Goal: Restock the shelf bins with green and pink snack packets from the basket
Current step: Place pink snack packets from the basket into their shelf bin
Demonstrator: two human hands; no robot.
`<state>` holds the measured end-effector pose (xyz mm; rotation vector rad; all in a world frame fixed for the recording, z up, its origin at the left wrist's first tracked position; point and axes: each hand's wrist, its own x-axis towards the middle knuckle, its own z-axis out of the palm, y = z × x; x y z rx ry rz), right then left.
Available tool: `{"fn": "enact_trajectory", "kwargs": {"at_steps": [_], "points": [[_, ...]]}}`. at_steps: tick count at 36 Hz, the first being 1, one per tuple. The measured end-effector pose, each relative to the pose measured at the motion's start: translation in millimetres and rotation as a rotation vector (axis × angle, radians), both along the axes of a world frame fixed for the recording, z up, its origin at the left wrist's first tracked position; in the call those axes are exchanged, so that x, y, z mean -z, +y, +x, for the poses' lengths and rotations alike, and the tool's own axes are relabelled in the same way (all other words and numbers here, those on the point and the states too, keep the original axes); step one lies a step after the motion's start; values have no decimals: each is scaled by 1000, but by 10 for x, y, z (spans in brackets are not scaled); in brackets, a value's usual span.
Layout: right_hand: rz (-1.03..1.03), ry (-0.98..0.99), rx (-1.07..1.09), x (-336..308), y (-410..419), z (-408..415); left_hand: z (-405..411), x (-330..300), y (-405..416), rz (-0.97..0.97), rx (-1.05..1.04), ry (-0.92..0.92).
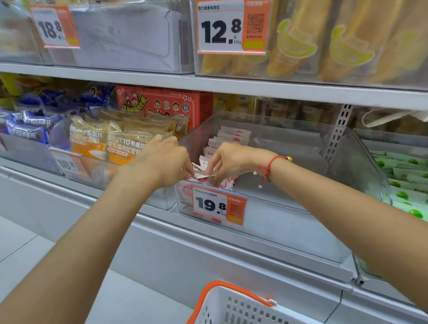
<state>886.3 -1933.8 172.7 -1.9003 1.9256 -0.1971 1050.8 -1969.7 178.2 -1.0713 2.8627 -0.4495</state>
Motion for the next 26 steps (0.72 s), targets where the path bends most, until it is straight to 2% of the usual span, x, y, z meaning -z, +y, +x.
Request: {"fn": "enact_trajectory", "kwargs": {"at_steps": [2, 4, 5, 10, 15, 26], "points": [[69, -158, 22, -93, 81, -108, -21, -12, 11, 4, -7, 7], [40, -312, 101, -132, 167, -215, -22, -21, 32, -13, -3, 28], [12, -326, 133, -125, 195, -254, -18, -26, 33, -23, 8, 53], [-117, -119, 140, 84, 172, -206, -24, 25, -12, 22, 108, 176], [-205, 12, 109, 228, 108, -90, -36, 58, 26, 112, 71, 215], [-594, 14, 161, 324, 154, 15, 1, -116, 51, 130, 67, 205]]}}
